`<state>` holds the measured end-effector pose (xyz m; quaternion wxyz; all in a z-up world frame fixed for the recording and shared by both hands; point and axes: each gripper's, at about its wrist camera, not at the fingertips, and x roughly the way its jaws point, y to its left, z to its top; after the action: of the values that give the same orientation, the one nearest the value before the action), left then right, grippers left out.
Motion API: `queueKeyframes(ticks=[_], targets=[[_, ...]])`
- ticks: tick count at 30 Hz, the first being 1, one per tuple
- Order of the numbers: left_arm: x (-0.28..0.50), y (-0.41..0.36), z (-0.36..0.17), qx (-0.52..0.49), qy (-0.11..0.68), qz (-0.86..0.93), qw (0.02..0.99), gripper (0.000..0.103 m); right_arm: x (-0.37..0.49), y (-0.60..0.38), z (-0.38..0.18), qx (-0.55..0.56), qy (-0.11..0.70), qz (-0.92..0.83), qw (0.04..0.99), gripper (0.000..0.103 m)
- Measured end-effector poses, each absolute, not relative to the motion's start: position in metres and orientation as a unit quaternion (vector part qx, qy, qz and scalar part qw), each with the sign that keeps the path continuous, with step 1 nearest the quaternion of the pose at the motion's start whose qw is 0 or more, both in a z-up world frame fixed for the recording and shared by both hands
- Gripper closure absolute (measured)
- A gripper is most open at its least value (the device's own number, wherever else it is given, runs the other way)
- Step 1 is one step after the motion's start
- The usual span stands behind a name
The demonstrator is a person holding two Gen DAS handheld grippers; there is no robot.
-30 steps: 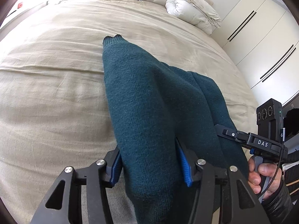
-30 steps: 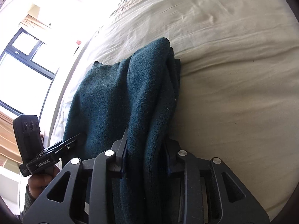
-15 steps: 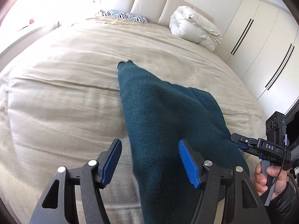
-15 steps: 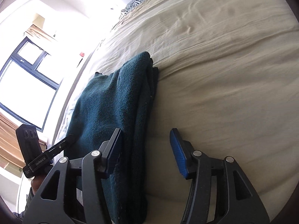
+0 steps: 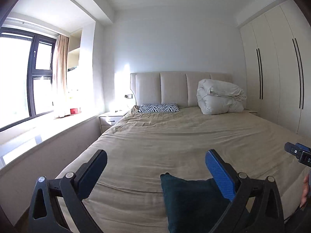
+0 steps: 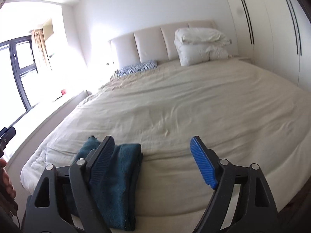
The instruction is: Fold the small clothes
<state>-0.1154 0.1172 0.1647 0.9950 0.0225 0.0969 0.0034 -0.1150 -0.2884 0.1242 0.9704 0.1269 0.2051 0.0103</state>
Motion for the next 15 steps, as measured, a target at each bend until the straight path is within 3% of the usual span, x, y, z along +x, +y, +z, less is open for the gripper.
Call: queueKeyframes(ticks=[3,5,11,15], targets=[[-0.134,0.126,0.199,-0.002,0.045,0.006,0.999,0.0,-0.146,-0.28,0.176,0.108,0.095,0.007,0.99,0.0],[-0.136,0.126,0.216,0.009,0.048,0.027,0.998,0.0,-0.155,-0.272,0.202,0.087,0.069,0.016,0.994,0.0],[-0.131,0.12,0.223,0.052,0.092,0.046,0.993,0.0,-0.162,-0.254,0.244,0.063,0.085,0.053,0.993,0.0],[-0.109,0.116,0.192,0.029,0.189,0.045,0.981,0.0,-0.155,-0.233,0.242,0.046,0.151,0.065,0.985,0.0]])
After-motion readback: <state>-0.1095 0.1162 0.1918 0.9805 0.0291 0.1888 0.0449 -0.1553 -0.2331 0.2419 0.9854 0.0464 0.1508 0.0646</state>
